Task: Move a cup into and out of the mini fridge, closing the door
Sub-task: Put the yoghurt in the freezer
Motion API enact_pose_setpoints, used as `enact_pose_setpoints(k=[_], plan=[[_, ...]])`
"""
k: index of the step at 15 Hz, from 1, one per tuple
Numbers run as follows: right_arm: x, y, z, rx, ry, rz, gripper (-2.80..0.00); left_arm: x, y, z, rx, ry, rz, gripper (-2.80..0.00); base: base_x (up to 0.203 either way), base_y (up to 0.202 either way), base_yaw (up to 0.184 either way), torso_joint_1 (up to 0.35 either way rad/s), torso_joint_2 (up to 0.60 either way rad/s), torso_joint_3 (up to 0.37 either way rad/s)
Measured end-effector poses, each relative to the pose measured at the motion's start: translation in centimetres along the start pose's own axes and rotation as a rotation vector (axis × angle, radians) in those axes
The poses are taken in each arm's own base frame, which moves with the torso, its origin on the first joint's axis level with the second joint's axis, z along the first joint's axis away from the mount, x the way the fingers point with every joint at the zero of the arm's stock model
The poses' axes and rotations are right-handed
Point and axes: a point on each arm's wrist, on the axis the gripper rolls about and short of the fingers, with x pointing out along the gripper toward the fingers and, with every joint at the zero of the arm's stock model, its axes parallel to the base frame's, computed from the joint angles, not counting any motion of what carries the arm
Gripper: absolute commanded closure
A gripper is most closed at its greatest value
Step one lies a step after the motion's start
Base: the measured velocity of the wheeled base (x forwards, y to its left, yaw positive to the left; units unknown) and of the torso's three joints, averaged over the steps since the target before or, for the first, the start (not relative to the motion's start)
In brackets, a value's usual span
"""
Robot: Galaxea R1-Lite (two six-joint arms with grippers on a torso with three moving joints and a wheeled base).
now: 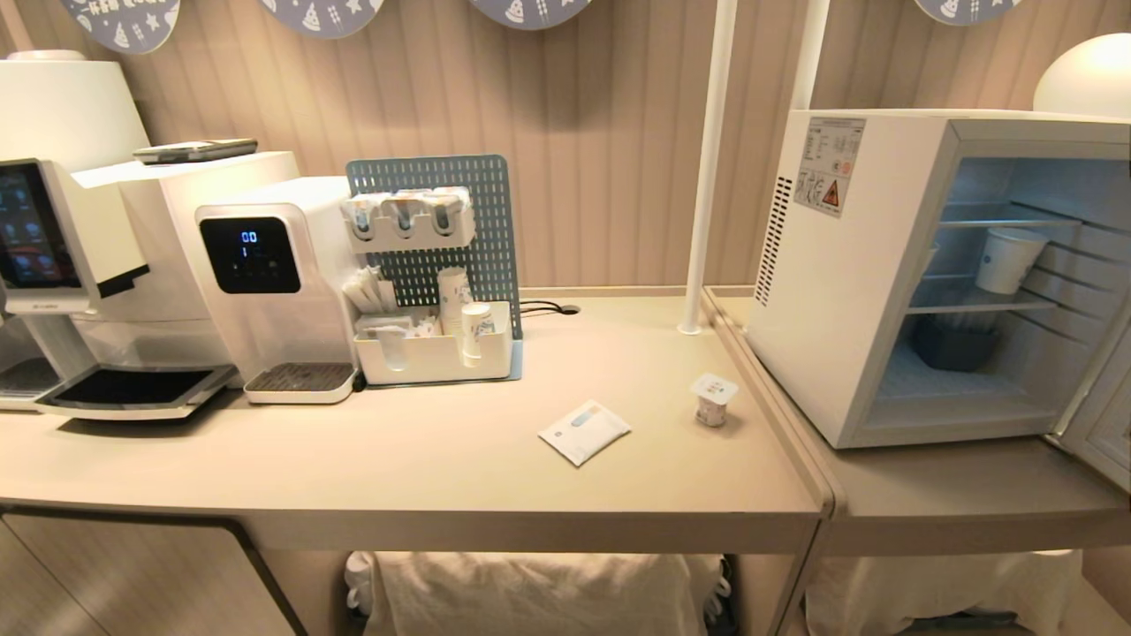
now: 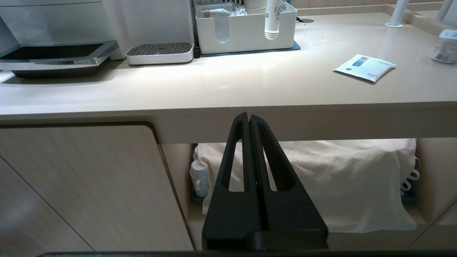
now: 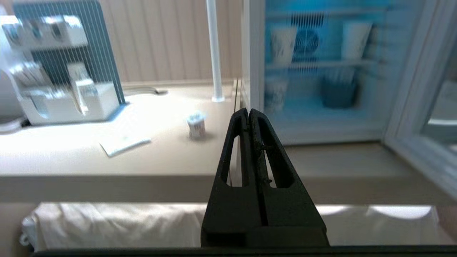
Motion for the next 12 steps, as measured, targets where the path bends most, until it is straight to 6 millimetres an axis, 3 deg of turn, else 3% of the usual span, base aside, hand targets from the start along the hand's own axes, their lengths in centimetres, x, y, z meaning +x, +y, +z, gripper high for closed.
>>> enact_pose_setpoints(k=[2, 5, 6, 8, 10, 12], plan=[[0.7, 0.1, 4.3, -0.004, 0.026, 0.043, 0.0, 0.0, 0.0, 0.0, -0.003, -0.001, 0.001, 0.0, 0.0, 0.0, 0.0, 0.0, 0.0, 0.0], [5.6, 0.2, 7.6, -0.009, 0.191, 0.158, 0.0, 0.0, 0.0, 0.0, -0.003, -0.001, 0.001, 0.0, 0.0, 0.0, 0.0, 0.0, 0.0, 0.0], [8.2, 0.3, 7.8, -0.014, 0.27, 0.211, -2.8, 0.0, 0.0, 0.0, -0.004, -0.001, 0.001, 0.0, 0.0, 0.0, 0.0, 0.0, 0.0, 0.0], [13.4, 0.4, 6.9, -0.019, 0.391, 0.298, -2.8, 0.0, 0.0, 0.0, -0.009, -0.001, 0.001, 0.0, 0.0, 0.0, 0.0, 0.0, 0.0, 0.0], [19.1, 0.5, 4.1, -0.009, 0.479, 0.383, -2.8, 0.0, 0.0, 0.0, -0.012, -0.002, 0.001, 0.0, 0.0, 0.0, 0.0, 0.0, 0.0, 0.0], [23.3, 0.6, 0.6, 0.011, 0.515, 0.462, -2.8, 0.0, 0.0, 0.0, -0.013, -0.002, 0.001, 0.0, 0.0, 0.0, 0.0, 0.0, 0.0, 0.0]])
